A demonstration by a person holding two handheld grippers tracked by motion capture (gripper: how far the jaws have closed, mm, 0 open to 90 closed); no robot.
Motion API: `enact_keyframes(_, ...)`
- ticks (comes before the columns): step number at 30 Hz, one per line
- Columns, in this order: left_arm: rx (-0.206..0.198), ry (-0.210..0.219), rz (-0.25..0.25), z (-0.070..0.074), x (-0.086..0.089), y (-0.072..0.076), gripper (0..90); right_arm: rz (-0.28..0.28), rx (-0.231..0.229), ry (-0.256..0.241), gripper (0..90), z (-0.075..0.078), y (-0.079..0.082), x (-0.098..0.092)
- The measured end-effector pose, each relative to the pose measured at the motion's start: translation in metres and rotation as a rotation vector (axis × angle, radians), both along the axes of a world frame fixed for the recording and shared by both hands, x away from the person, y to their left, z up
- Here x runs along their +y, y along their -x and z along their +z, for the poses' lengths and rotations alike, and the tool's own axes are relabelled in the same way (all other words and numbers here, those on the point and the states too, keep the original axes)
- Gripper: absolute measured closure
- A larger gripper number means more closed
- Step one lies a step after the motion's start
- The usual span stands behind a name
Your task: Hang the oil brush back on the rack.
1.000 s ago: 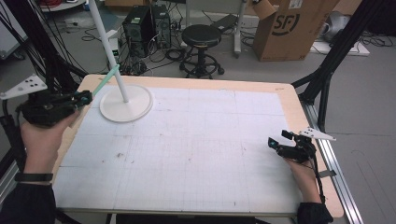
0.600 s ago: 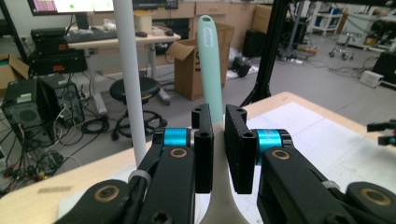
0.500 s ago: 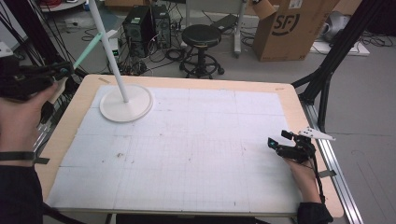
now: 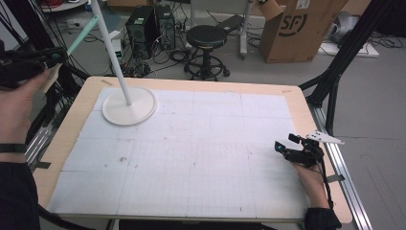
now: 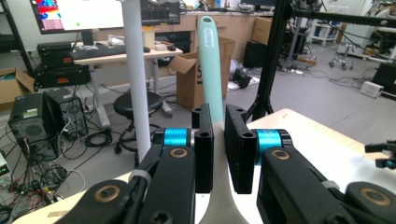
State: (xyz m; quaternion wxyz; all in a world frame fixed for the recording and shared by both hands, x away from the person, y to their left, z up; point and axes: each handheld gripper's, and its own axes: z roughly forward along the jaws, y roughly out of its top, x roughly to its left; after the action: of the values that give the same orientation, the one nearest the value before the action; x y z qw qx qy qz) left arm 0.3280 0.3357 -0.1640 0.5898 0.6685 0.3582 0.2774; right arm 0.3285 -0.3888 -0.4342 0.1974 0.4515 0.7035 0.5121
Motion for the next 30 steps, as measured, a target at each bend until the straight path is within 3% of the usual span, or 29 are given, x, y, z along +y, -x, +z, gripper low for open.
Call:
enact_keyframes(11, -0.026, 0.010, 0.052, 0.016, 0.005, -0.002, 82.5, 0.000, 0.003, -0.001, 17.0, 0.000, 0.000, 0.000)
enact_keyframes(30, -0.011, -0.028, 0.106, 0.015, 0.001, -0.011, 82.4, 0.007, 0.002, 0.001, 17.1, 0.000, -0.001, 0.000)
